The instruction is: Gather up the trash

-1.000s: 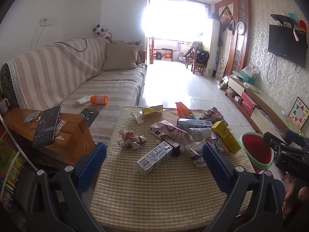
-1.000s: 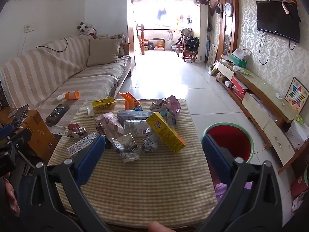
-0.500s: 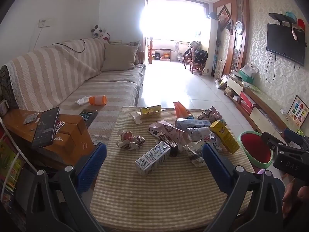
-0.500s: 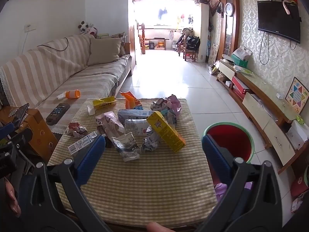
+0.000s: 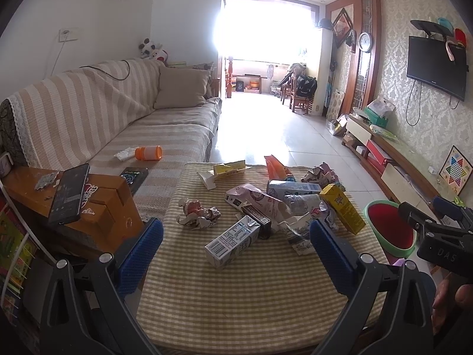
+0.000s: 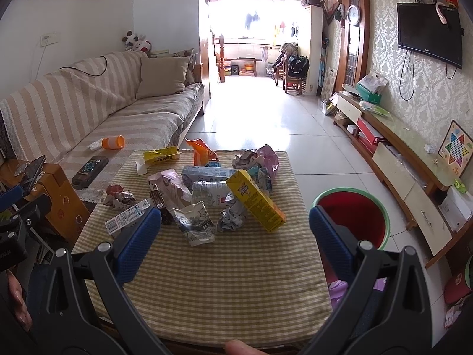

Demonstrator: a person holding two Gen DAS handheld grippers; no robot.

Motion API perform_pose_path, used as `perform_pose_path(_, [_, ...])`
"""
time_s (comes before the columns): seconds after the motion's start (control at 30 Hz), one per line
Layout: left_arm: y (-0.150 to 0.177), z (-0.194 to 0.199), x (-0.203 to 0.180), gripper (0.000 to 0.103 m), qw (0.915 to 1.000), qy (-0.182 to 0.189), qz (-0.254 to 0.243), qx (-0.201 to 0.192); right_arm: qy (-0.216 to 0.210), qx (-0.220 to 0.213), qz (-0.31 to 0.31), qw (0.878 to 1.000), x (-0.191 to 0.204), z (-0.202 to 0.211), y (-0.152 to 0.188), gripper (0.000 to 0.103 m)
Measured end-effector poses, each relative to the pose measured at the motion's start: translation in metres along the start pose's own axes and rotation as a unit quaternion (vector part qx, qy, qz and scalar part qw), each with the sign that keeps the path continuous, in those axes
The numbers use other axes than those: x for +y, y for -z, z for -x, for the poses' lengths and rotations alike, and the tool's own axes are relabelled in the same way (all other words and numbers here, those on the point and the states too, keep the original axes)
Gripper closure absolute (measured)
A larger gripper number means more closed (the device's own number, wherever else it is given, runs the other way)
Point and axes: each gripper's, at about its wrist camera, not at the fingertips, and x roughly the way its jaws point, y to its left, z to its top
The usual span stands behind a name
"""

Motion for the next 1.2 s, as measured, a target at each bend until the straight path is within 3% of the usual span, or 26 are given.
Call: perform_pose_path(1.2, [0.0021, 0.0002, -0.0024, 0.008, 1.0, 0.003, 0.001, 0.0, 0.001, -0.001, 0.0, 1.0, -0.0032, 0.0008, -0.0005, 0.004])
